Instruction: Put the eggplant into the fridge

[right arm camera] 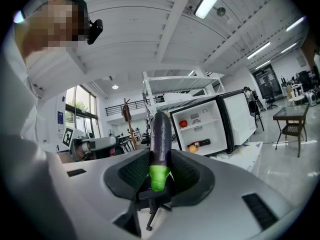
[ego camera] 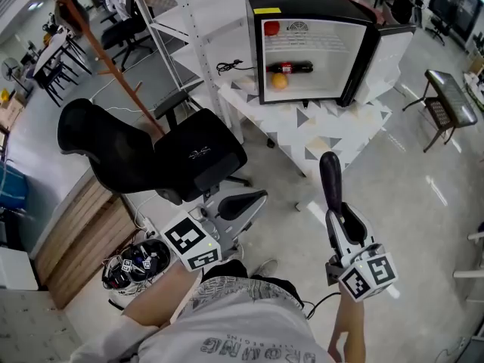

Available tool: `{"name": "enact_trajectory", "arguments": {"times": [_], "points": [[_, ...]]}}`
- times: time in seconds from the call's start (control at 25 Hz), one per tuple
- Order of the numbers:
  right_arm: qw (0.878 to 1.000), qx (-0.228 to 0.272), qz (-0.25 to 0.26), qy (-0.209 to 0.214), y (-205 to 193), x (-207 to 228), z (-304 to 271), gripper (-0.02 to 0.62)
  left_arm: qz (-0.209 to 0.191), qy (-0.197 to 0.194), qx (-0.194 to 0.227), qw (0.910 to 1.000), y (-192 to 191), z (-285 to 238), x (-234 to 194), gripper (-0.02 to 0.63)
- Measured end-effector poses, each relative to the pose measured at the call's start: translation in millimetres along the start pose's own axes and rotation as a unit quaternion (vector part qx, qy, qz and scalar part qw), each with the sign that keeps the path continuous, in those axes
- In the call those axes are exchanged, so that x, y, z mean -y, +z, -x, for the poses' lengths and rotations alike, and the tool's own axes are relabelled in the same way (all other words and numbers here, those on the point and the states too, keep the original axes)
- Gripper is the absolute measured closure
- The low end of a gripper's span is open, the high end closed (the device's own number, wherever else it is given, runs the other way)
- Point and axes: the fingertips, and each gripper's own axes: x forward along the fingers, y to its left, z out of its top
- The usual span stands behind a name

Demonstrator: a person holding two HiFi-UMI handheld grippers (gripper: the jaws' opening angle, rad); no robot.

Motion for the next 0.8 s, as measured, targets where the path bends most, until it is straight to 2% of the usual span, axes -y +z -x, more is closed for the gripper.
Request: {"name": "enact_trajectory", "arguments": {"times": [0.8], "points": [[1.0, -0.004, 0.004, 0.003, 3.6, 34.9, -10.0, 0.472, -0.002, 0.007, 0.009, 0.9999, -0.1, -30.7, -15.6, 0.6]]}}
